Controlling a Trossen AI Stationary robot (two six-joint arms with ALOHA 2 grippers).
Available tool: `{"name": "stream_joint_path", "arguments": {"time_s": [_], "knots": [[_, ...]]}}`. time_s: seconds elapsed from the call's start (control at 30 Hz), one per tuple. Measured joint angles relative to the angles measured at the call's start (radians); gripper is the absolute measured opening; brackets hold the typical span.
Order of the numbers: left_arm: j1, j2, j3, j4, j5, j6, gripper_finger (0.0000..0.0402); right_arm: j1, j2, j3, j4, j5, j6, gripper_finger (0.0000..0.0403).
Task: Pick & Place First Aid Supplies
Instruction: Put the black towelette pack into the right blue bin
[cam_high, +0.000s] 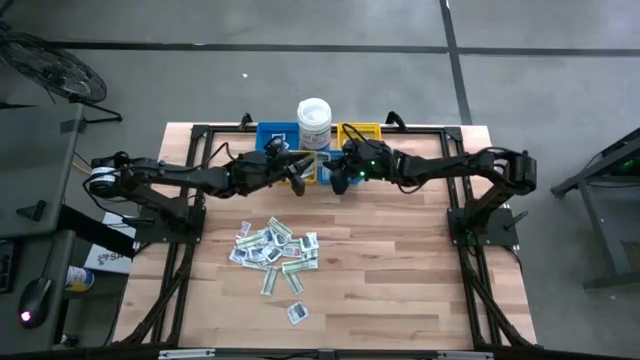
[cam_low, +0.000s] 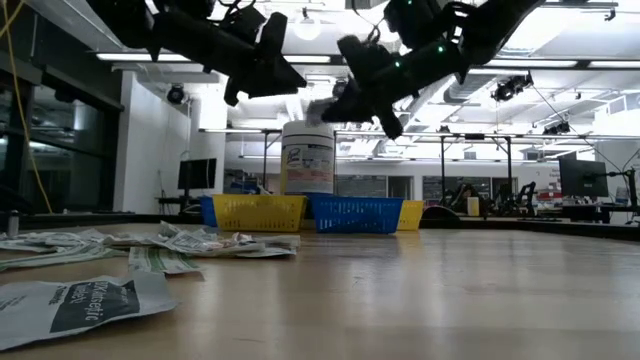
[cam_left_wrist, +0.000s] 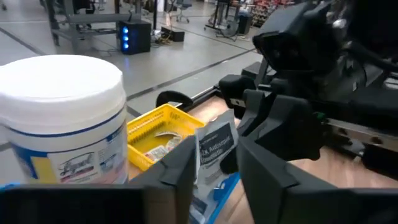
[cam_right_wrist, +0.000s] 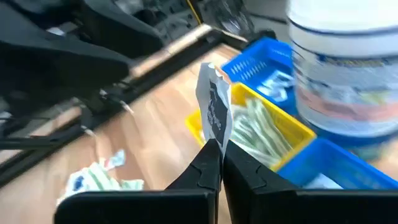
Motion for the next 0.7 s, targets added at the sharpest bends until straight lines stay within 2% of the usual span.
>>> {"name": "stream_joint_path", "arguments": {"time_s": [0.1, 0.2, 0.43, 0.7], "knots": [[0.0, -0.033, 0.0, -0.035, -0.029, -0.001, 0.0156, -0.028, 0.0, 0.0, -0.072, -0.005, 0.0, 0.0002], [0.0, -0.074, 0.001, -0.113, -0.041, -0.005, 0.0177, -0.065, 0.0, 0.0, -0.163, -0.04, -0.006, 0.0001], [0.0, -0.182, 0.0, -0.287, -0.042, -0.012, 0.0183, -0.153, 0.0, 0.0, -0.361, -0.113, -0.131, 0.0001], [0.0, -0.245, 0.0, -0.427, -0.044, -0.069, 0.0183, -0.226, 0.012, 0.0, -0.397, -0.14, -0.198, 0.0]]}}
